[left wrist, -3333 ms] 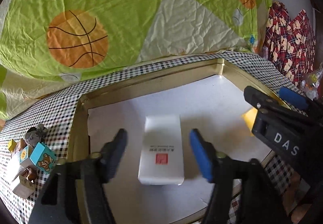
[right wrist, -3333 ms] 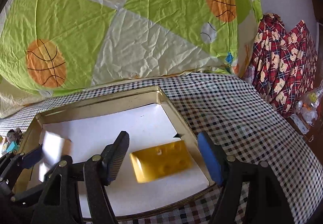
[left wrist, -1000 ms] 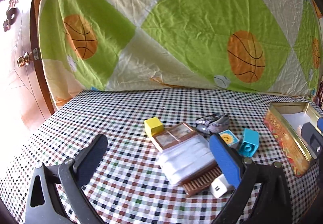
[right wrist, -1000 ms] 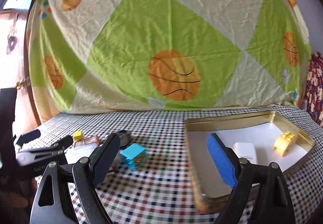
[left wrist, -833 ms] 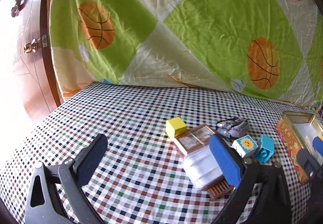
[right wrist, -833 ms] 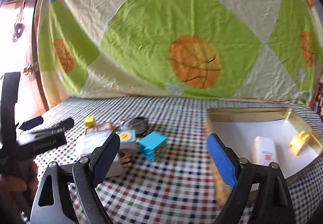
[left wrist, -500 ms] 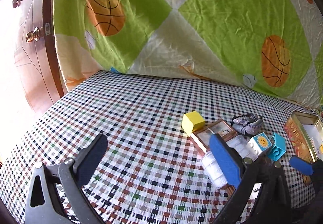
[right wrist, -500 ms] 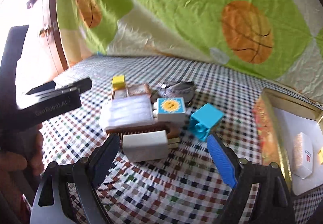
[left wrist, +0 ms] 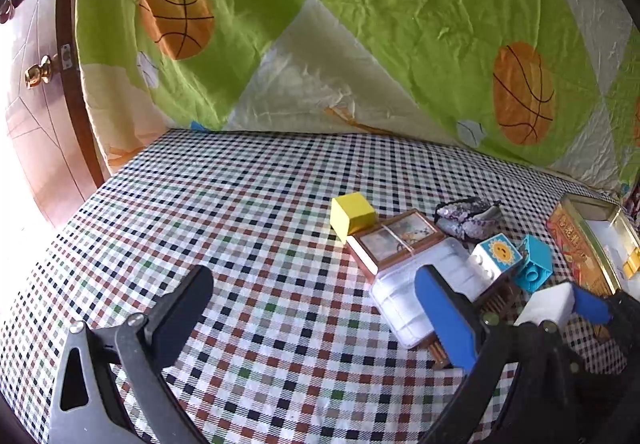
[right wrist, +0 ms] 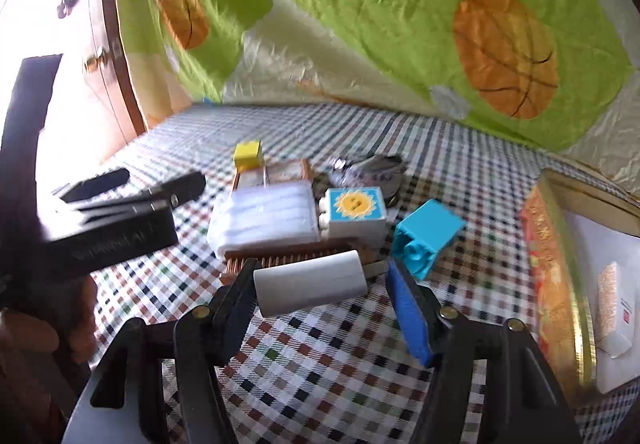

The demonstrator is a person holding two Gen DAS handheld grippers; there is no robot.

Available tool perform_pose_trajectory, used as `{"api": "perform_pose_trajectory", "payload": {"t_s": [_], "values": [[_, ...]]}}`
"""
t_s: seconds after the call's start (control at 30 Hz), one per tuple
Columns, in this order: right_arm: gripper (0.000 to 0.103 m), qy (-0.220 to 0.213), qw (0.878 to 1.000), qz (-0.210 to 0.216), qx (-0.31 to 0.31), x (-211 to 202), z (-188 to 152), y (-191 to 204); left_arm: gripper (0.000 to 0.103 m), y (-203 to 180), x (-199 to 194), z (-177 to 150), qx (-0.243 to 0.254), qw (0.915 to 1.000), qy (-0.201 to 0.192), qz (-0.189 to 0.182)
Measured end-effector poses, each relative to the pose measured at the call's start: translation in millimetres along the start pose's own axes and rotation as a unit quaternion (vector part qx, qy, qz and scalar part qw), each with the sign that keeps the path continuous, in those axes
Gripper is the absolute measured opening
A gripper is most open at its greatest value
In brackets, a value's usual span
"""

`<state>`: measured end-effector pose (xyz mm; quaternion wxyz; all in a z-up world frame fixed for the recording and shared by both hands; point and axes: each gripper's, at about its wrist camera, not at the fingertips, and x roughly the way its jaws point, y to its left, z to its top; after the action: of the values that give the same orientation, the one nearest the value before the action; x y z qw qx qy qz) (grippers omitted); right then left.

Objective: Organize rigid objects

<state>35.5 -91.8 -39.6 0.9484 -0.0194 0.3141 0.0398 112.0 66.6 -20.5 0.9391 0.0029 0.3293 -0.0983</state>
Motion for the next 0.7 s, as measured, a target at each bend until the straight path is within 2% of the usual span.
{"api": "perform_pose_trajectory", "payload": {"t_s": [0.13,0.27,0.37,0.47,0.53,0.6,0.63,0.7], "values": [[0.066,-0.058,0.997,-0.053,-0.009,-28.2,-5.2,-16.9,0.102,-15.6,-7.7,-5.4,0.039,0.9983,-0.006,-0.042],[0.066,-0.074,0.994,-0.076,0.012,-37.6,-6.3,-39.4,0.102,-35.9,-18.1,-13.7,0.085,0.9909,-0.006,-0.104],[0.066,-0.077,0.993,-0.086,0.030,-39.5,-7.1,-51.9,0.102,-54.0,-27.2,-21.4,0.127,0.9831,-0.007,-0.131],[0.066,-0.078,0.992,-0.088,0.036,-41.2,-7.1,-57.2,0.089,-71.8,-31.5,-30.9,0.154,0.9727,0.017,-0.173],[0.066,-0.081,0.992,-0.090,0.034,-41.0,-6.1,-56.4,0.070,-80.7,-28.5,-35.7,0.163,0.9649,0.050,-0.200],[0.066,-0.084,0.992,-0.091,0.030,-41.9,-6.9,-56.0,0.068,-88.0,-27.5,-40.4,0.168,0.9577,0.068,-0.223],[0.066,-0.085,0.992,-0.090,0.029,-42.0,-6.8,-55.5,0.068,-92.6,-26.7,-40.6,0.176,0.9565,0.069,-0.222],[0.066,-0.085,0.992,-0.087,0.029,-42.8,-7.1,-55.0,0.068,-100.2,-22.5,-38.0,0.194,0.9589,0.065,-0.197]]}}
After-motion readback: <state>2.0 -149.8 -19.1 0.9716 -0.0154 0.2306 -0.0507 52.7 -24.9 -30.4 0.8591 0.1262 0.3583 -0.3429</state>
